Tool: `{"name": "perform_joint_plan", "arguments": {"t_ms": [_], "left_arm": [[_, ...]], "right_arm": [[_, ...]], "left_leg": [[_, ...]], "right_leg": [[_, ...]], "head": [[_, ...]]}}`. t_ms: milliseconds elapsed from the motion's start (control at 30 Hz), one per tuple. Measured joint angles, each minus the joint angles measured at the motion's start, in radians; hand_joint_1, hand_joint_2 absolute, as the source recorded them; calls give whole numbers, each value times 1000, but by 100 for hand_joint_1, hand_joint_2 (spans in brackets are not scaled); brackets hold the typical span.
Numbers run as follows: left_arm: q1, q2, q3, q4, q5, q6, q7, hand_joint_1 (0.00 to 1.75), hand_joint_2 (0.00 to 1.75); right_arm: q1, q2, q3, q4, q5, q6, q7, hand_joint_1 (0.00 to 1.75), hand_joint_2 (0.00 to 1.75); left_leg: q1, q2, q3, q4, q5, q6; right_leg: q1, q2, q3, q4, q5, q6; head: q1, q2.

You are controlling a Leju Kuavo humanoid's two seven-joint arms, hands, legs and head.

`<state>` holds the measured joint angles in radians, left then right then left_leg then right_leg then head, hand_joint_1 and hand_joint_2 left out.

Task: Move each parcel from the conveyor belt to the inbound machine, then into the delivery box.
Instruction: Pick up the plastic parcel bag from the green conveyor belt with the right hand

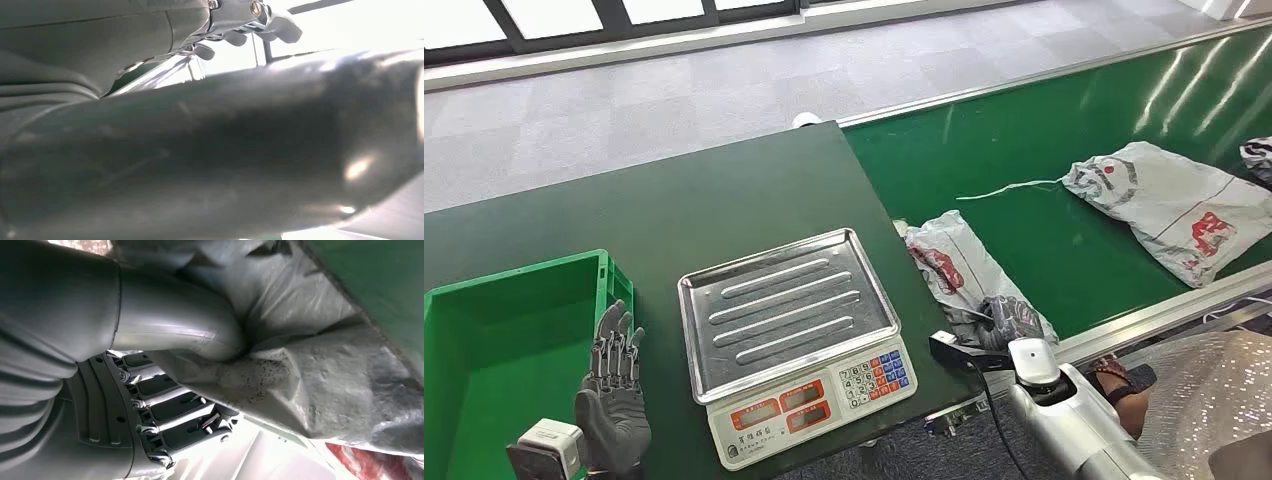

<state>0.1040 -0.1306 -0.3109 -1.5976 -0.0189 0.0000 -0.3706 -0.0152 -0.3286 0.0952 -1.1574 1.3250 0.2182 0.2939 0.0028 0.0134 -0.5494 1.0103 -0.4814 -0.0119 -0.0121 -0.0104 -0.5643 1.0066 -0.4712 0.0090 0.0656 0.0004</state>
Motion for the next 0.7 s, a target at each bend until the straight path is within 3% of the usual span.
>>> {"name": "perform_joint_plan", "arguments": {"t_ms": [700], "left_arm": [[2,-7,33,-39,22,-11,8,0,0]], "right_arm": [[-45,3,88,35,1,-40,-34,175,175]], "left_leg": [[11,17,9,0,-12,-10]], "right_leg": [[7,18,11,0,-6,-9]], "head": [[0,0]]}}
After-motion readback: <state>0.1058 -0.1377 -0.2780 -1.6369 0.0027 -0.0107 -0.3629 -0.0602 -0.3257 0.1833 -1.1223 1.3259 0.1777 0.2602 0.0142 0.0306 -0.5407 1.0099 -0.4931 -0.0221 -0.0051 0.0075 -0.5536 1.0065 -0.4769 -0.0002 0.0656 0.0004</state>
